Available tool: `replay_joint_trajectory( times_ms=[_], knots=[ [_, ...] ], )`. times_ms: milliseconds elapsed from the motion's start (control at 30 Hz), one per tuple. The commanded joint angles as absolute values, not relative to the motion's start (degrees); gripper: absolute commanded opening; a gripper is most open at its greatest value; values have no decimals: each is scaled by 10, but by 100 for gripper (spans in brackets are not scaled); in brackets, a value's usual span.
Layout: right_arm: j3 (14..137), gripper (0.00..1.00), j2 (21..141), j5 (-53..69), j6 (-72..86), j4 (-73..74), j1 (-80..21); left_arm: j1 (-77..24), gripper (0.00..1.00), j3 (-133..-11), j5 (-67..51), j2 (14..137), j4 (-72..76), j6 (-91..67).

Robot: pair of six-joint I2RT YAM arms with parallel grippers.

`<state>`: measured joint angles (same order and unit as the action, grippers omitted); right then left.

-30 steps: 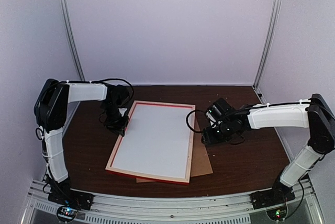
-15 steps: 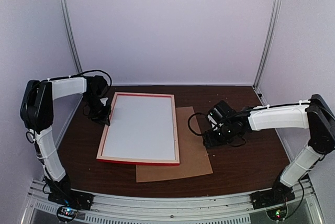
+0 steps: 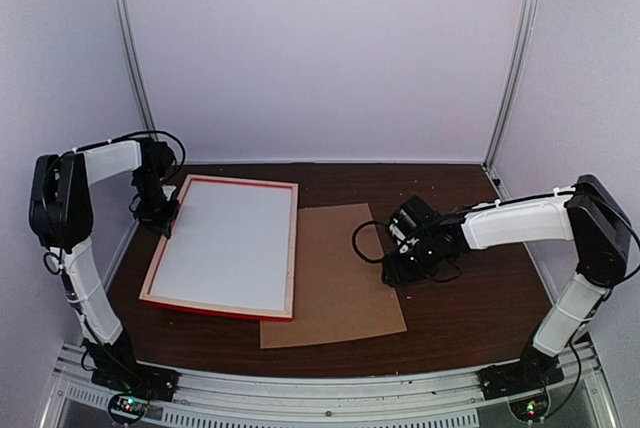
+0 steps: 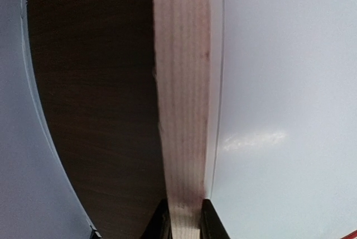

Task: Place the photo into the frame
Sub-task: Move the frame body to the center of the board.

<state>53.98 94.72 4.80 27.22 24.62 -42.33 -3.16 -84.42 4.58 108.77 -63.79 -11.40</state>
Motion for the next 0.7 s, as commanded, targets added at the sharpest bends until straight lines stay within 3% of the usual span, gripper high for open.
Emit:
replay_joint_trajectory(
  times_ms=[0,300,667],
  knots=[
    [582,66,974,52,260,248,-420,-5,8,-874,112,1093,-671,-60],
    [641,66,988,69,249,246,-444,52,8,-912,119,1158,-670,-25],
    [778,70,1084,-3,249,283,-604,80,8,-995,97,1217,-670,-27]
  ],
)
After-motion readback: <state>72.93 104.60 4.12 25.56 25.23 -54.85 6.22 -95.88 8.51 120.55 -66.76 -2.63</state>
